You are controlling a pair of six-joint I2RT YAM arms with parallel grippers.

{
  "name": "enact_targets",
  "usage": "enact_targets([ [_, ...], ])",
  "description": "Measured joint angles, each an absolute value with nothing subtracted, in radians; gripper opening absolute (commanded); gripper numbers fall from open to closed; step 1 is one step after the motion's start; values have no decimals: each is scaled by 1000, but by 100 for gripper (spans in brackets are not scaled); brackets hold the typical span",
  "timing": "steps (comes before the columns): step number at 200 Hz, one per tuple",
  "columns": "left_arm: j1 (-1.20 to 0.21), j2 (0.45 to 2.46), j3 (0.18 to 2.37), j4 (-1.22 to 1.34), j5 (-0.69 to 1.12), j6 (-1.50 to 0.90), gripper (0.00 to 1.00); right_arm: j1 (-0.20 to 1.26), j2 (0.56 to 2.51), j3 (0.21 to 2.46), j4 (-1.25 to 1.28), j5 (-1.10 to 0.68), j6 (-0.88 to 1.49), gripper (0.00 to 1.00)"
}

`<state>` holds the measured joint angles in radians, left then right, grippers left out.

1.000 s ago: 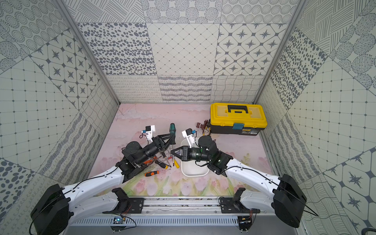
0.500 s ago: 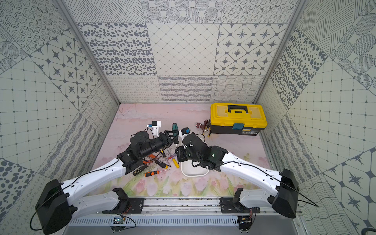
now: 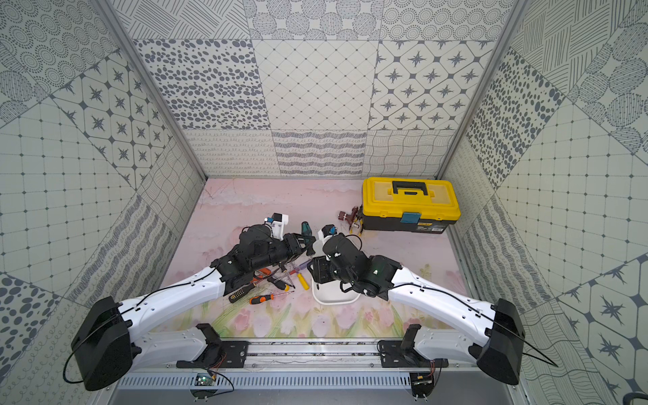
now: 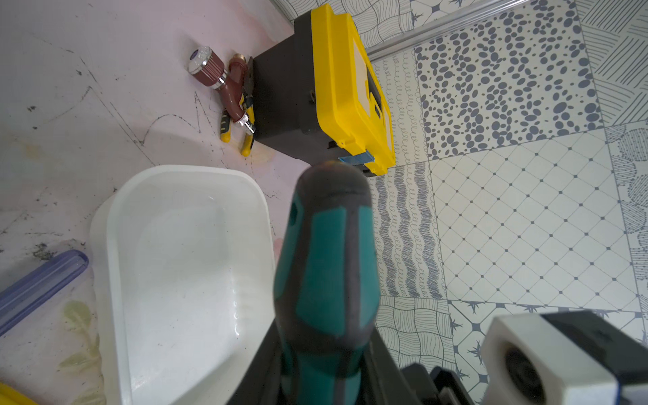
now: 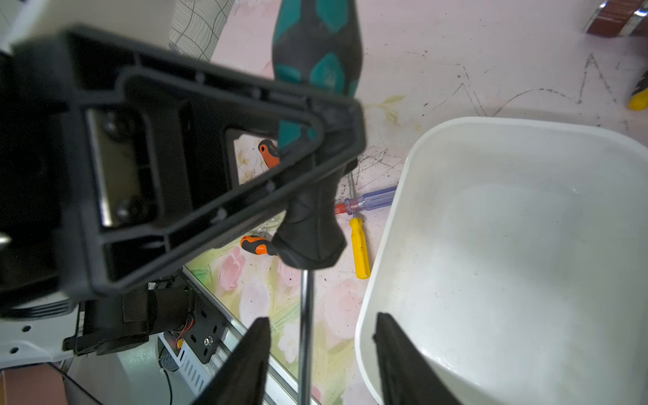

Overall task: Put the screwdriver on the desktop into the storage box
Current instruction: Place the screwdriver in the storage box.

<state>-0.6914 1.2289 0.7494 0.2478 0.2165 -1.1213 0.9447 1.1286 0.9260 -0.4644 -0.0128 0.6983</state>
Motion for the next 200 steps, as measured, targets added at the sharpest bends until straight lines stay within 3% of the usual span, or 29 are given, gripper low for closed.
enact_targets([
  [38,-691,1253,714,337,262,-1166,0,727,1038,712,-221,-316,832,55],
  [84,-692,1264,680,445,289,-1213,0,718,1031,645,-16,-533,933,55],
  [103,-692,1271,668,485,295,-1230,0,718,1023,640,35,-563,954,54],
  [146,-692,1276,646,553,306,-1262,0,721,1024,622,81,-583,979,32],
  [185,-692,1276,631,596,308,-1281,0,737,1036,621,83,-577,982,26],
  [200,-692,1277,626,612,308,-1287,0,738,1036,621,76,-570,973,14],
])
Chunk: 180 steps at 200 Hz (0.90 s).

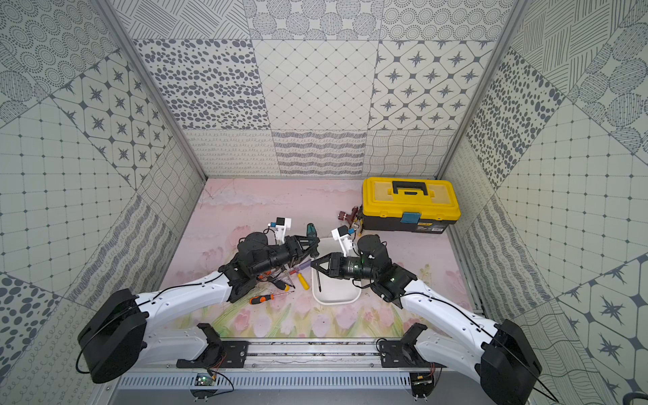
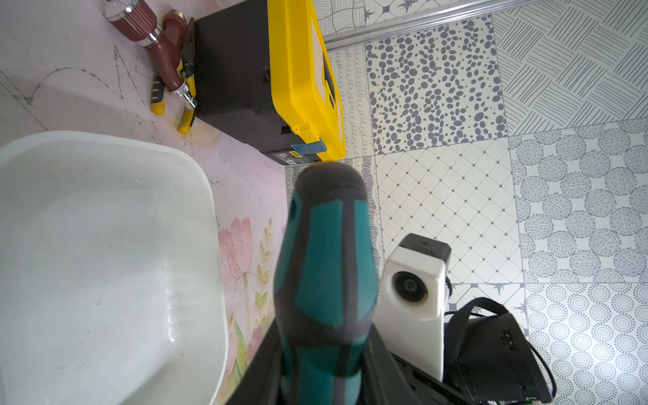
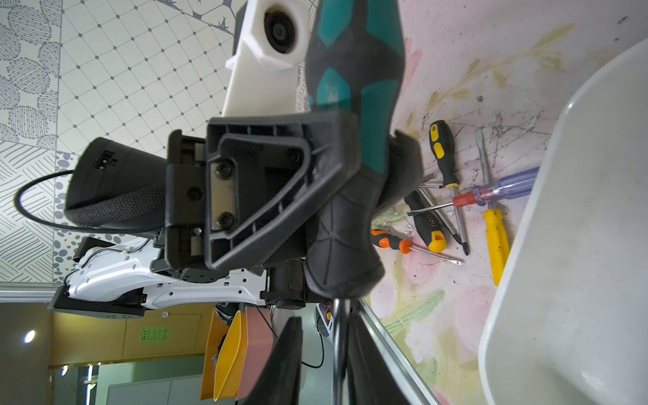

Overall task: Put the screwdriver on the desktop into the storage box
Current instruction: Place the screwdriver in the storage box.

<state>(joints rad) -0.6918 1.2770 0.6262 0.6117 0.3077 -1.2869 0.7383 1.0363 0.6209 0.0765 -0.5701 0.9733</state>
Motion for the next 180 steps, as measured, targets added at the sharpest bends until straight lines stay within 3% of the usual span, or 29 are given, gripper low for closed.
enact_targets([
  [19,-692,1277,622,624,308,-1290,0,739,1036,621,56,-561,965,0],
  [33,-692,1278,620,623,307,-1290,1,739,1031,621,46,-554,963,0],
  [47,-692,1277,620,620,306,-1289,23,740,1023,621,30,-544,956,0],
  [60,-693,1277,615,617,305,-1288,53,740,1016,627,-2,-527,941,0],
  [76,-692,1274,606,610,285,-1288,67,744,1015,645,-76,-500,920,0],
  [132,-692,1255,668,405,196,-1202,68,746,1059,773,-446,-245,790,0],
  [180,-719,1275,698,200,124,-1091,66,813,1194,788,-620,-31,740,0],
])
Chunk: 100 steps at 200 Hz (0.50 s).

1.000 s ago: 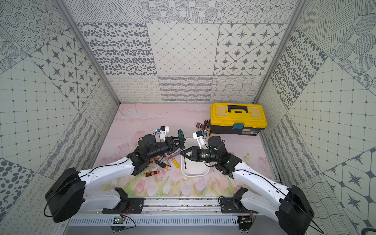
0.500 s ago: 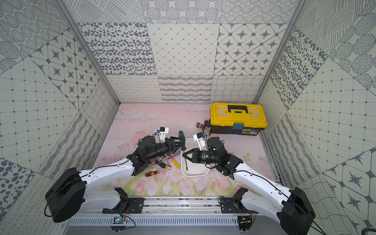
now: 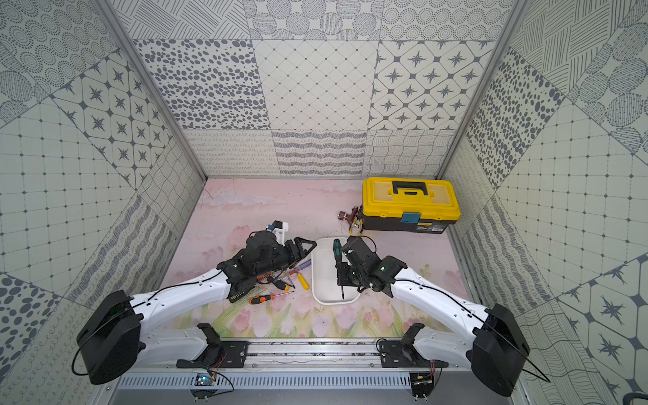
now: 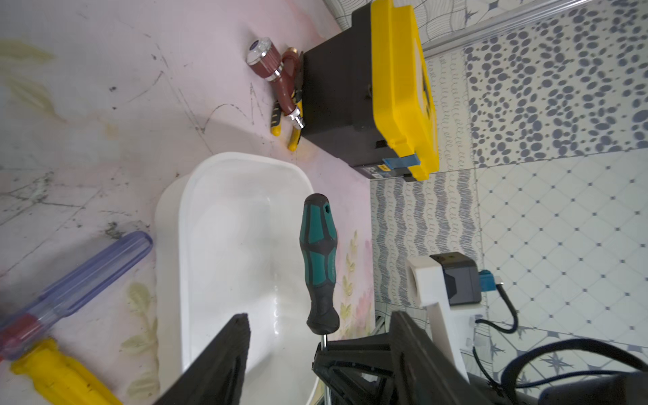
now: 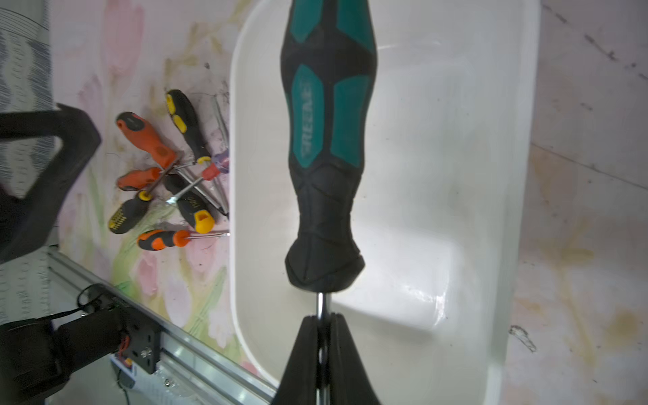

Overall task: Put the screwdriver on the desktop into the storage box
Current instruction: Place the screwdriver in the storage box.

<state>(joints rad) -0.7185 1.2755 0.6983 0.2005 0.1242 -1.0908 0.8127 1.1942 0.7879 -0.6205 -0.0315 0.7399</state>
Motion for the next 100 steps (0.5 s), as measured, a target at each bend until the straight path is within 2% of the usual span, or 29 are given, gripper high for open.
enact_targets([
  [57,-790,1345,697,61,74,-1007,62,844,1329,848,-693,157,720,0],
  [77,-800,1373,707,43,71,-989,62,843,1338,869,-698,196,716,33],
  [83,-803,1382,710,39,70,-983,62,843,1339,876,-700,206,709,48],
  [100,-805,1402,719,33,68,-971,62,843,1340,894,-700,225,706,51],
])
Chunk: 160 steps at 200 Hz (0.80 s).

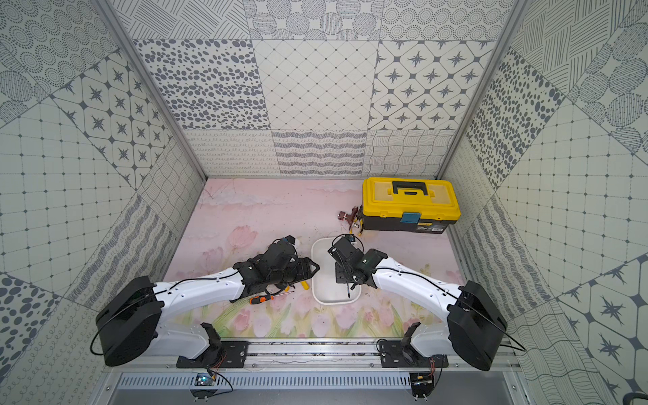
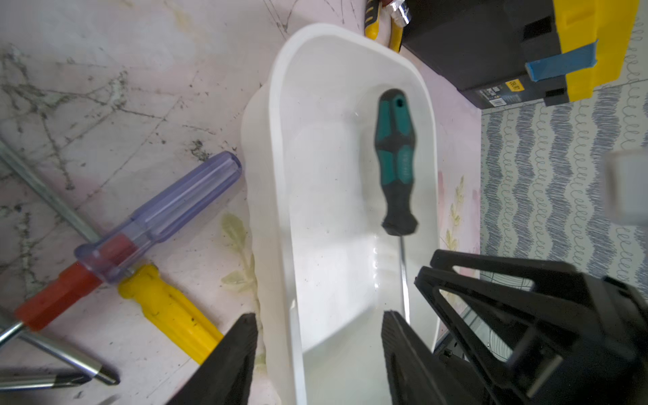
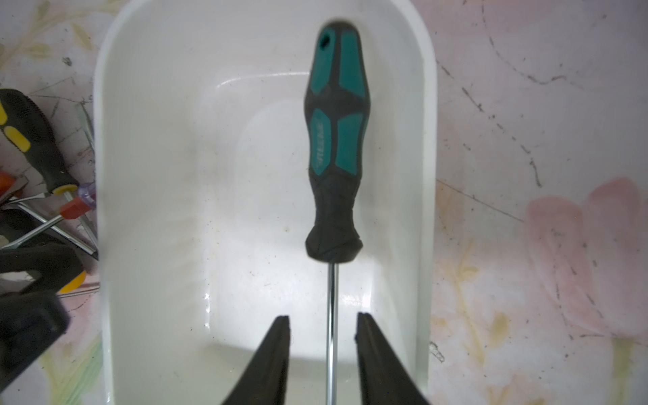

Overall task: Put the screwdriver on the desktop into the storage box
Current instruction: Place the screwdriver in the storage box, then pick up the screwdriver from the center of the board.

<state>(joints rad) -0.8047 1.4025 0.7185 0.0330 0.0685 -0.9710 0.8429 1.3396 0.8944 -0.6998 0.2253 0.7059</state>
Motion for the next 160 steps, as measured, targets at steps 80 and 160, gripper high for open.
enact_targets([
  [80,-811,1454,748,37,70,-946,61,918,1239,1007,-764,309,702,55],
  [160,-812,1308,768,-89,-26,-917,68,957,865,765,-650,402,813,68],
])
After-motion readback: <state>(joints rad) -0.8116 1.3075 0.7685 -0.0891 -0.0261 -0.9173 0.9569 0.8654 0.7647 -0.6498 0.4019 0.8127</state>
